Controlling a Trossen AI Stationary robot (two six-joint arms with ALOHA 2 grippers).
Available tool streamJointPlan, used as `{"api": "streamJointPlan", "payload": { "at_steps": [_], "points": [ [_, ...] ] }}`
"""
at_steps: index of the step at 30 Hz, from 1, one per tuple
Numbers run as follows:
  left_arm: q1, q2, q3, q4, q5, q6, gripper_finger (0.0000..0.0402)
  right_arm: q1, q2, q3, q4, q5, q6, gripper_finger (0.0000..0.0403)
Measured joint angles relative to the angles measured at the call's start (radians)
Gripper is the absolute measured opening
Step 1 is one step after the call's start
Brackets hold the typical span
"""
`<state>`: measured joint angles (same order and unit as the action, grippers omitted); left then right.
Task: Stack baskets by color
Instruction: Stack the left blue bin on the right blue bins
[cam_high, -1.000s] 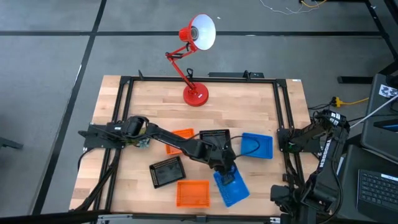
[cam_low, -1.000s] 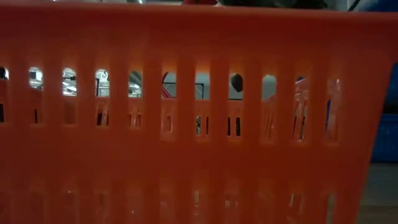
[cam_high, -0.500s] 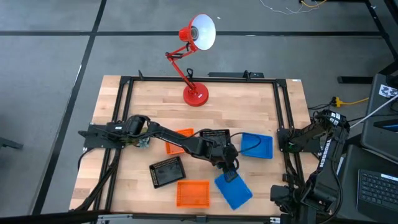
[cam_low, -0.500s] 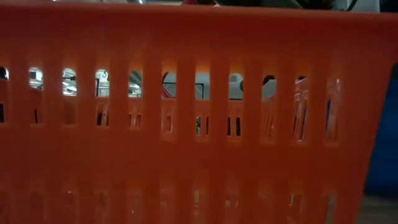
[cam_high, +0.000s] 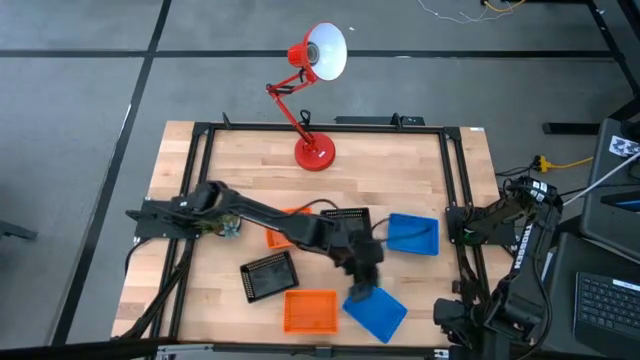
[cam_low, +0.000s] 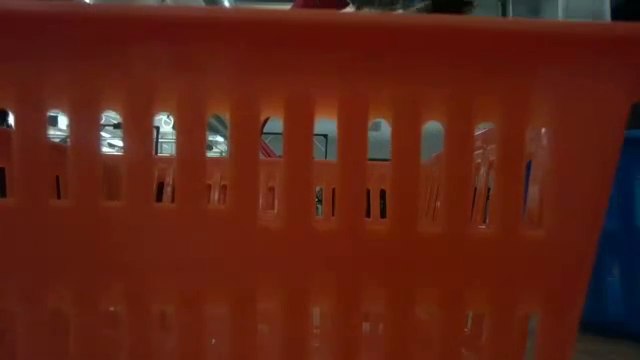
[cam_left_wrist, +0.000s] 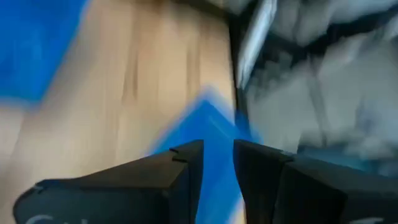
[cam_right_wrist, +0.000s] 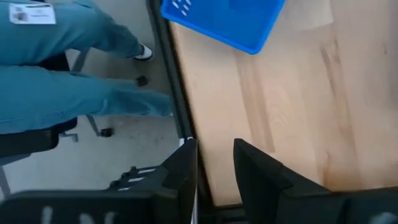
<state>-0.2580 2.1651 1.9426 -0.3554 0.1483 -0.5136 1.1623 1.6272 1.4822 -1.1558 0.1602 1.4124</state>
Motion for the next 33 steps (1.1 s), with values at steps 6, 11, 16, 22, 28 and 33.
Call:
{"api": "streamJointPlan", "payload": {
  "at_steps": [6, 11, 16, 22, 28, 33],
  "points": [
    [-0.073, -0.17, -0.002, -0.427, -0.044, 0.2, 0.0079, 0.019, 0.002, 0.0, 0.054, 0.056, 0.0, 0.0103],
    [-0.199, -0.258, -0.003, -0.702, -0.242, 0.256, 0.0079, 0.024, 0.008, 0.0, 0.064, 0.216, -0.002, 0.0103],
    [-0.306, -0.286, -0.004, -0.927, -0.421, 0.167, 0.0079, -0.019, 0.015, 0.0, 0.087, 0.392, -0.008, 0.0103],
    [-0.405, -0.288, -0.005, -1.175, -0.538, -0.032, 0.0079, -0.179, 0.042, 0.0, 0.225, 0.204, -0.201, 0.0103],
    [-0.52, -0.318, -0.023, -1.207, -0.662, -0.143, 0.0079, -0.29, 0.072, 0.0, 0.267, 0.078, -0.438, 0.0103],
    [-0.623, -0.461, -0.164, -1.212, -0.788, -0.324, 0.0079, -0.308, 0.072, 0.0, 0.257, 0.081, -0.475, 0.0103]
  ]
}}
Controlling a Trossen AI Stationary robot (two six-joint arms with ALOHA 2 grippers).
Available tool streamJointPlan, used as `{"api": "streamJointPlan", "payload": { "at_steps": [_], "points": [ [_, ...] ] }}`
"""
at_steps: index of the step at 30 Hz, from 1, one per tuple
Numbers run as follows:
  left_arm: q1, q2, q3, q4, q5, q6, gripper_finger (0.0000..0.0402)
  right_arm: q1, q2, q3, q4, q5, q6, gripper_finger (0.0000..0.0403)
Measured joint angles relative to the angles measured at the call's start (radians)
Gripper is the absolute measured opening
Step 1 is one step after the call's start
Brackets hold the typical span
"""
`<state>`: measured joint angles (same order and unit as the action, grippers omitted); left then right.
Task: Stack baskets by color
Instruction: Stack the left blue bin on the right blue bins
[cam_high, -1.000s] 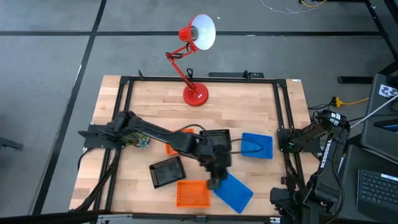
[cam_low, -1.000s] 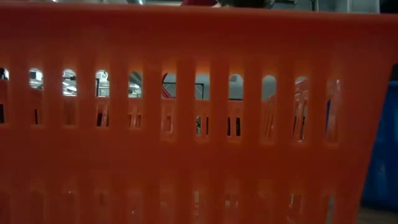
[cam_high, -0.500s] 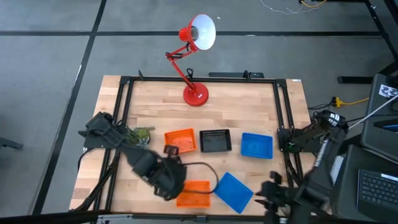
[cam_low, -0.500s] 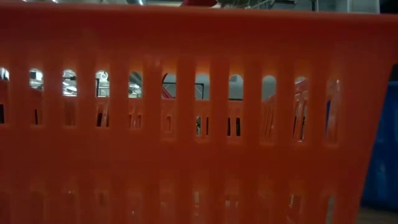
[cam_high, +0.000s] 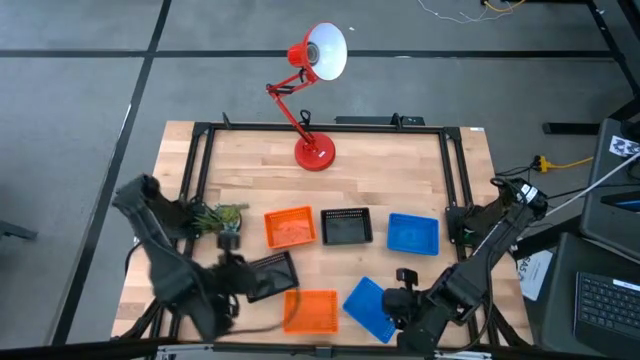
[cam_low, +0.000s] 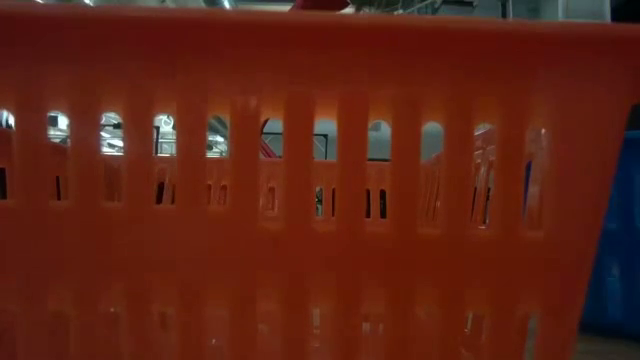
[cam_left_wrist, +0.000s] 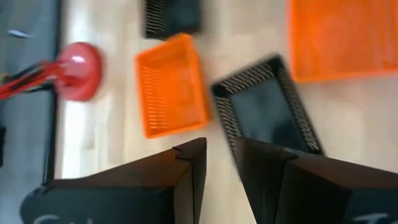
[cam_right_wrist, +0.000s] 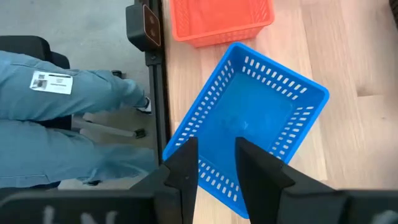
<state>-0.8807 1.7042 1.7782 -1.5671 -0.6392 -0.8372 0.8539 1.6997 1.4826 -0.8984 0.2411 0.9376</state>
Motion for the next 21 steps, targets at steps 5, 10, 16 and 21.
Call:
{"api": "streamJointPlan", "payload": {
  "at_steps": [5, 10, 16, 21],
  "points": [
    [-0.083, -0.251, -0.318, 0.03, -0.202, -0.227, 0.0079, 0.0, 0.0, 0.0, -0.001, 0.0, -0.002, 0.0103],
    [-0.076, -0.558, -0.683, 0.285, -0.348, -0.232, 0.0076, -0.007, 0.0, 0.0, 0.0, 0.001, -0.001, 0.0103],
    [0.012, -0.887, -1.058, 0.881, -0.331, 0.123, 0.0052, -0.025, 0.0, 0.0, 0.013, 0.001, -0.004, 0.0103],
    [0.177, -1.031, -1.298, 1.523, -0.09, 0.727, 0.0027, -0.069, 0.0, 0.0, 0.013, 0.002, -0.004, 0.0103]
  ]
}}
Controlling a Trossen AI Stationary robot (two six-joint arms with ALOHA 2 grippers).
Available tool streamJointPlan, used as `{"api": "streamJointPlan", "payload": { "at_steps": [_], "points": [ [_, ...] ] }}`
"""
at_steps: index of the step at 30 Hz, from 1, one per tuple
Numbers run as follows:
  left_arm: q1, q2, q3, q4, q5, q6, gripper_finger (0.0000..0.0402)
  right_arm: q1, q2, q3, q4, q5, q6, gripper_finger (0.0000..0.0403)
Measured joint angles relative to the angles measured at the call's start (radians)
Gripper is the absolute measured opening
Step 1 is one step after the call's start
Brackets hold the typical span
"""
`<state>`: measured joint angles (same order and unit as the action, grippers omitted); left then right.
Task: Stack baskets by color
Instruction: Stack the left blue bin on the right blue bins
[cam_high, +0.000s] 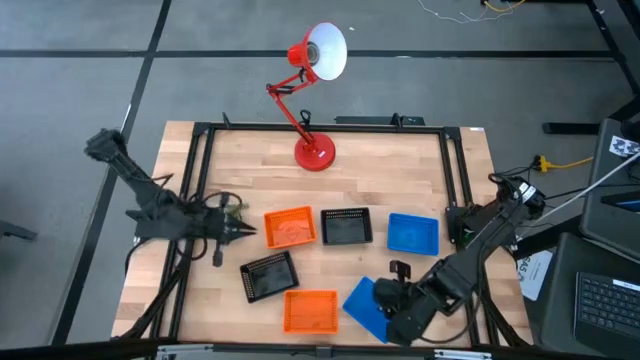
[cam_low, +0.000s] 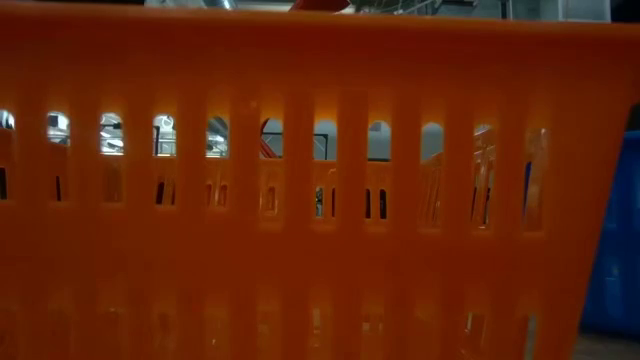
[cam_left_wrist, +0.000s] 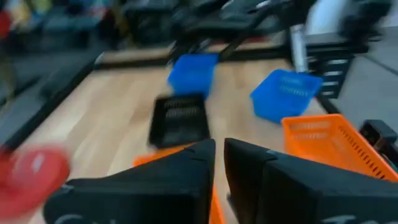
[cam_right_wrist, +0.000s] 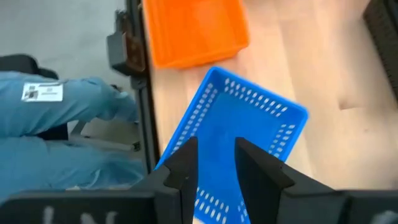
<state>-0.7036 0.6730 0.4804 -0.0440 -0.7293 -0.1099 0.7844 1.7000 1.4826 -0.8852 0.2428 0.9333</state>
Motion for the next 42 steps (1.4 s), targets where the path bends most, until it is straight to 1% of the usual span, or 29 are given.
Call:
{"api": "streamJointPlan", "payload": {
  "at_steps": [1, 2, 6, 8, 11, 13, 15, 17, 21, 27, 30, 34, 38, 42],
  "points": [
    [0.045, -0.017, -0.035, 0.065, 0.064, 0.065, 0.0023, -0.008, 0.0, 0.0, 0.0, 0.001, 0.0, 0.0103],
    [0.09, -0.036, -0.064, 0.091, 0.121, 0.093, 0.0019, -0.016, 0.0, 0.0, 0.0, 0.002, 0.0, 0.0103],
    [0.249, -0.162, -0.173, 0.086, 0.332, 0.06, 0.0004, -0.029, 0.0, 0.0, 0.003, 0.002, -0.001, 0.0103],
    [0.314, -0.216, -0.206, 0.109, 0.437, 0.066, 0.0001, -0.028, 0.0, 0.0, 0.004, 0.002, -0.015, 0.0103],
    [0.395, -0.255, -0.235, 0.108, 0.513, 0.102, 0.0001, -0.028, 0.0, 0.0, 0.007, 0.002, -0.028, 0.0103],
    [0.438, -0.288, -0.248, 0.111, 0.558, 0.158, 0.0, -0.028, 0.0, 0.0, 0.007, 0.001, -0.025, 0.0103],
    [0.481, -0.306, -0.267, 0.155, 0.571, 0.195, 0.0, -0.028, 0.0, 0.0, 0.007, 0.003, -0.026, 0.0103],
    [0.518, -0.322, -0.296, 0.161, 0.576, 0.194, 0.0, -0.028, 0.0, 0.0, 0.007, 0.024, -0.026, 0.0103],
    [0.565, -0.378, -0.352, 0.169, 0.65, 0.157, 0.0, -0.028, 0.0, 0.0, 0.006, 0.033, -0.026, 0.0103],
    [0.598, -0.471, -0.399, 0.167, 0.645, 0.145, 0.0, -0.028, 0.0, 0.0, 0.006, 0.036, -0.074, 0.0103],
    [0.607, -0.52, -0.41, 0.131, 0.642, 0.141, 0.0, -0.027, 0.0, 0.0, 0.005, 0.081, -0.078, 0.0103],
    [0.612, -0.592, -0.417, 0.036, 0.642, 0.112, 0.0, -0.034, 0.0, 0.0, 0.004, 0.121, -0.014, 0.0103],
    [0.612, -0.664, -0.417, -0.03, 0.642, 0.097, 0.0, -0.051, 0.0, 0.0, 0.002, 0.111, 0.004, 0.0103],
    [0.612, -0.671, -0.418, -0.025, 0.642, 0.106, 0.0, -0.075, 0.0, 0.0, 0.0, 0.07, -0.022, 0.0103]
  ]
}}
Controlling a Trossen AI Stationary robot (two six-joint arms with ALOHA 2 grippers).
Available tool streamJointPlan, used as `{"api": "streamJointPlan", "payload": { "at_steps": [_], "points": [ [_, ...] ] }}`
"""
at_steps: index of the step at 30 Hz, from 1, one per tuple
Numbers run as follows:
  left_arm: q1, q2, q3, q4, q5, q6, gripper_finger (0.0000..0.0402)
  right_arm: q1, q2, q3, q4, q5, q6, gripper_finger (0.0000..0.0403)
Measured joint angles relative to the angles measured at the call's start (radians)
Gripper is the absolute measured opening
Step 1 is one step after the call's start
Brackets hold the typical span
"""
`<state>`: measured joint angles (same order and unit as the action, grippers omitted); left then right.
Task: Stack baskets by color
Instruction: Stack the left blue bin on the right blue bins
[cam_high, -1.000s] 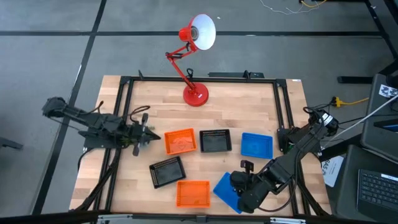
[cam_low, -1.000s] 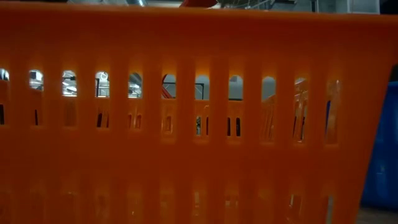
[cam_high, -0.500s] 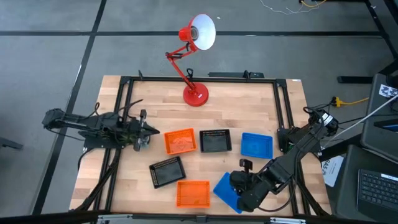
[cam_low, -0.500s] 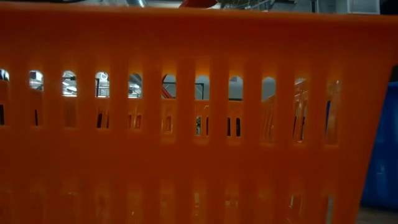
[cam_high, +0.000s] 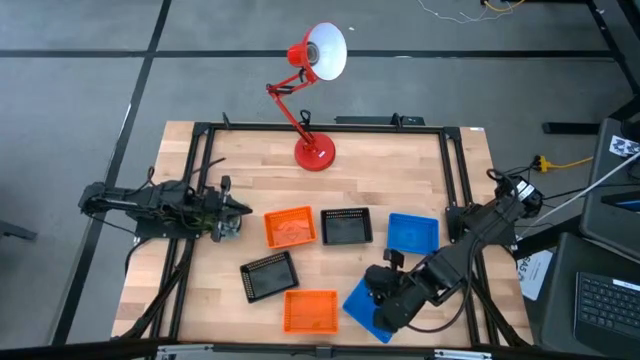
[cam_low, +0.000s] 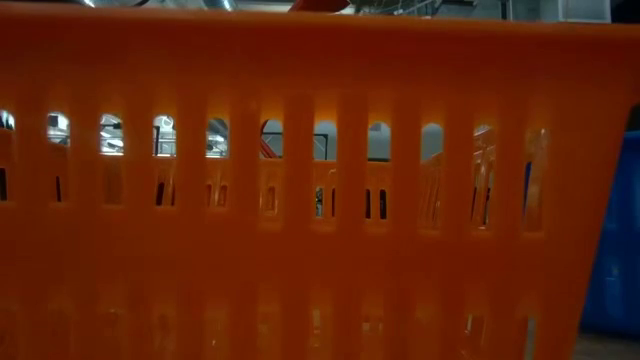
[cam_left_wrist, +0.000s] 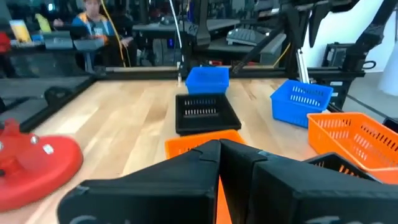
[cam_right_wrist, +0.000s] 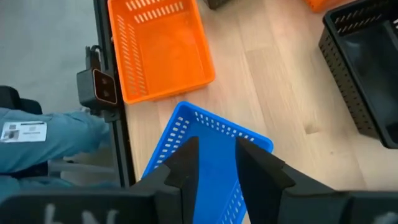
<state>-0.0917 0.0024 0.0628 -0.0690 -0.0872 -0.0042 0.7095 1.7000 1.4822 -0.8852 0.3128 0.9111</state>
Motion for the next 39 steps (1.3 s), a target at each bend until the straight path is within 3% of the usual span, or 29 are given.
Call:
{"api": "streamJointPlan", "payload": {
  "at_steps": [6, 13, 19, 39],
  "points": [
    [0.0, 0.001, -0.055, 0.129, -0.021, 0.018, 0.0, -0.02, 0.0, 0.0, -0.002, 0.0, -0.006, 0.0103],
    [0.0, 0.003, -0.055, 0.105, -0.05, 0.014, 0.0001, -0.012, 0.0, 0.0, -0.002, 0.0, -0.004, 0.0103],
    [0.0, 0.011, -0.055, 0.107, -0.053, 0.121, 0.0001, 0.001, 0.0, 0.0, -0.002, 0.0, 0.001, 0.0103],
    [0.0, 0.011, -0.055, 0.107, -0.053, 0.114, 0.0002, -0.041, 0.0, 0.0, -0.004, 0.061, -0.059, 0.0103]
  ]
}}
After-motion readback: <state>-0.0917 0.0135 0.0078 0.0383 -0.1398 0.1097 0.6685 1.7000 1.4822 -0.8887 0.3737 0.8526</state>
